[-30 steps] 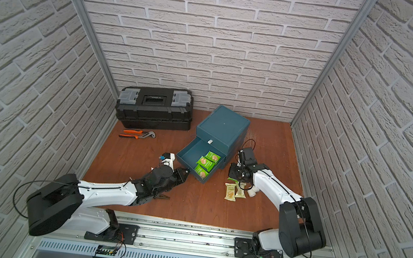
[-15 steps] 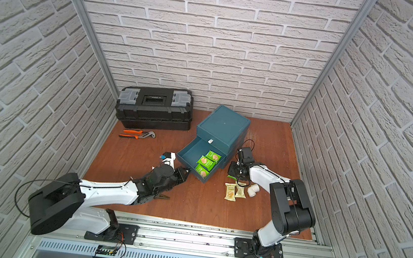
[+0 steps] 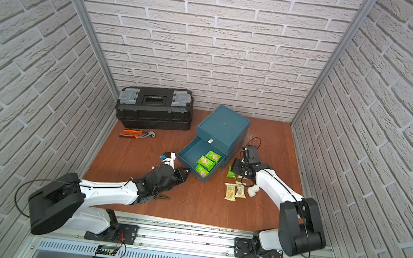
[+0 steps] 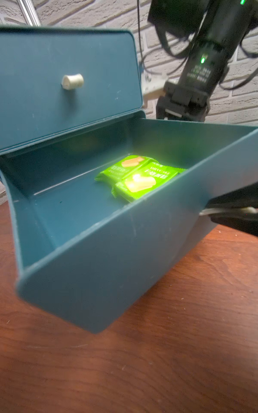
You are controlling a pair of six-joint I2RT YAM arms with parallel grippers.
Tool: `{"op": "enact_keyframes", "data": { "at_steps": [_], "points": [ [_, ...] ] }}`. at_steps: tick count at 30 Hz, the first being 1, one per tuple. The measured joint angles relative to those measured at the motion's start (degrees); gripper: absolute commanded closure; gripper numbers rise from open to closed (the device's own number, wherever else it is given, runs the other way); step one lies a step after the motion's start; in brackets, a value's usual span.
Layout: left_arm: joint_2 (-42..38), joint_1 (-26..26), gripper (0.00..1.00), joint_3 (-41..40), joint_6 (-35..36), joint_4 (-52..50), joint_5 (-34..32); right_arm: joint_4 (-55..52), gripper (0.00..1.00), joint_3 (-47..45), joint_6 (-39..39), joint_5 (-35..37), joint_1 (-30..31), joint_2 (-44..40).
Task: Take the cookies out of the drawer
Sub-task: Place the cookie at the center of the board, then pick up the cookie from the drawer.
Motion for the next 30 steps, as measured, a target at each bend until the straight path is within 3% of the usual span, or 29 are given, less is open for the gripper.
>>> {"op": "enact_keyframes", "data": {
  "at_steps": [6,12,19,30],
  "points": [
    [0.0,0.0,1.00,0.0,1.2,-0.3,0.0,-9.1,0.45,6.3,-4.4,2.8,2.2,-12.4],
    [-0.6,0.0,1.00,0.0,2.6,-1.2,0.0,-16.9,0.45,18.6,-14.1,6.9,16.2,-13.2],
    [-1.1,0.0,1.00,0.2,3.7,-2.9,0.0,-28.4,0.45,33.9,-27.7,6.2,26.3,2.5],
    [-3.1,0.0,1.00,0.6,4.1,-7.3,0.0,-41.4,0.43,49.0,-35.8,5.2,29.0,24.1]
  ]
}}
